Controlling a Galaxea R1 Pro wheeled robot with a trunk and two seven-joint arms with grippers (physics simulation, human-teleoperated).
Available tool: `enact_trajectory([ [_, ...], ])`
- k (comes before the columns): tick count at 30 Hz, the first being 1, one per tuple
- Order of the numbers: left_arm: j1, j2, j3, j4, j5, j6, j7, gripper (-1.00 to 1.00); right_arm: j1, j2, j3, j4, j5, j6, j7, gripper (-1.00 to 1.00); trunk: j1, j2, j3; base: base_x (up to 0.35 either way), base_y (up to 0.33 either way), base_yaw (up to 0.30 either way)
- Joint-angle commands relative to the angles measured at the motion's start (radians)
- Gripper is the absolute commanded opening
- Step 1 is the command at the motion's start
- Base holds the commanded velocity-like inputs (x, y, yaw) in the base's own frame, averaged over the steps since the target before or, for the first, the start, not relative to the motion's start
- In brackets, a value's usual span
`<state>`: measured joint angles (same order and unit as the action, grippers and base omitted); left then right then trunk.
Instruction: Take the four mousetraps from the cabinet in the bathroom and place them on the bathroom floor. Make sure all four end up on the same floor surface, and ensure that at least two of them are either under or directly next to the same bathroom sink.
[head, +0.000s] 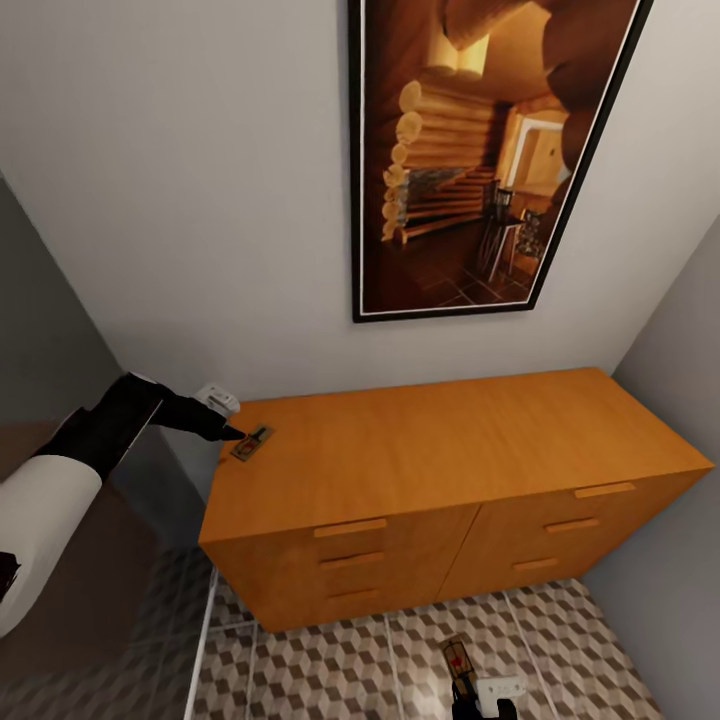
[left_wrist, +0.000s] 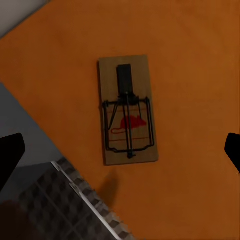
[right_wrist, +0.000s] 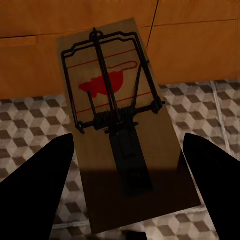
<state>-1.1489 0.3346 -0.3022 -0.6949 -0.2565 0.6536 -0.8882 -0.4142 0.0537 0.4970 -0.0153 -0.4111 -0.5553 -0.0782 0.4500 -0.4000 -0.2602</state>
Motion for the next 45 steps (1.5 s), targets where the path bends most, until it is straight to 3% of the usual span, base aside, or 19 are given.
enact_trajectory([
  [1,0.0,0.0,0.0,0.001,0.0,0.0,0.0,1.0,0.0,0.0,0.0,0.0,0.0,0.0,0.0,-1.0,0.0,0.0,0.0,0.063,-0.056,0.0],
  [8,0.0,-0.011,0.0,0.008,-0.001,0.0,0.001,1.0,0.0,0.0,0.0,0.0,0.0,0.0,0.0,-1.0,0.0,0.0,0.0,0.019,-0.017,0.0],
  [34,0.0,-0.012,0.0,0.026,-0.001,-0.001,0.0,1.0,0.0,0.0,0.0,0.0,0.0,0.0,-0.001,-1.0,0.0,0.0,0.0,0.0,-0.018,0.0],
  [45,0.0,-0.011,0.002,0.036,0.002,-0.002,0.0,1.0,0.0,0.0,0.0,0.0,0.0,0.0,-0.001,-1.0,0.0,0.0,-0.011,0.0,0.0,0.0],
])
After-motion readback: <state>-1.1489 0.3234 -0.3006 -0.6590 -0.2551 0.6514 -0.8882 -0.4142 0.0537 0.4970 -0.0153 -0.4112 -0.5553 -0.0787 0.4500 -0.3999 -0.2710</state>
